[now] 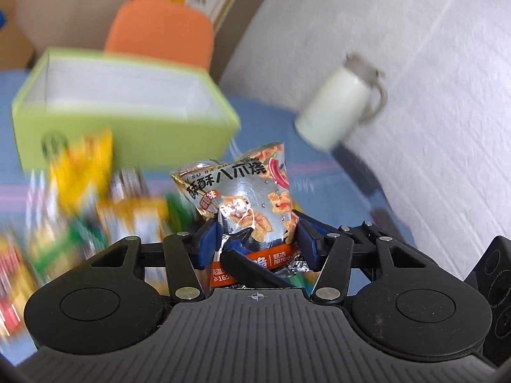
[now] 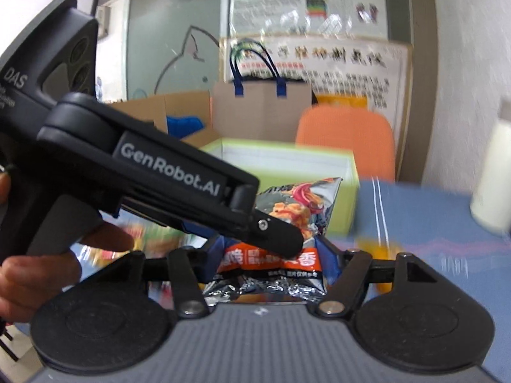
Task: Organize snacks
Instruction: 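Lift the silver bag with the left gripper and release it into the green box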
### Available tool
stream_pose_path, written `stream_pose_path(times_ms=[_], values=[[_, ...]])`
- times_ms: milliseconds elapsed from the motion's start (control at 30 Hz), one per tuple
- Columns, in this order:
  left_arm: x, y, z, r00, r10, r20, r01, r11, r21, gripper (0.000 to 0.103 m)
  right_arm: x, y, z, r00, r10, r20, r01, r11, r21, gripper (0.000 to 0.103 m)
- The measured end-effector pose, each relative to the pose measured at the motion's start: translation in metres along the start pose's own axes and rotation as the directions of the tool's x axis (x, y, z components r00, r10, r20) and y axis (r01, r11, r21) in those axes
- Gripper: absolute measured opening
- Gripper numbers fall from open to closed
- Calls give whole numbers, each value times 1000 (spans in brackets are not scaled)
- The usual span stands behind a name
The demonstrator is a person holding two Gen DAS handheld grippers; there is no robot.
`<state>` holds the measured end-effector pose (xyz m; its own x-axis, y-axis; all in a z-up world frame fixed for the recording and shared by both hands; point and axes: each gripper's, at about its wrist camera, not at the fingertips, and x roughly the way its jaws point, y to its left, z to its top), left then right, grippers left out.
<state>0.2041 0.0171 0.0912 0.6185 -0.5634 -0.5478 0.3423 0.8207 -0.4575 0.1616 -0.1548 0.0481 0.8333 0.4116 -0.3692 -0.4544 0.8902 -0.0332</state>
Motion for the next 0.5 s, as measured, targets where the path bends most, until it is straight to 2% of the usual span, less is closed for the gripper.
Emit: stream_pose_path(times_ms=[167,300,367,500], values=[[24,13,72,995,71,67,-74,996,42,36,67,-19,48,999,17,34,-16,999,-48,75],[64,33,117,993,109,55,-111,993,36,36,122,-43,71,999,35,7,-34,999,-28,74],[86,44,130,992,121,28,-122,992,29,36,146,-53,73,999,43,-20,-43,999,-12,74],[122,66,136,992,126,-18,-126,992,5,36,176,-67,66,997,50,-54,-49,999,10,75]])
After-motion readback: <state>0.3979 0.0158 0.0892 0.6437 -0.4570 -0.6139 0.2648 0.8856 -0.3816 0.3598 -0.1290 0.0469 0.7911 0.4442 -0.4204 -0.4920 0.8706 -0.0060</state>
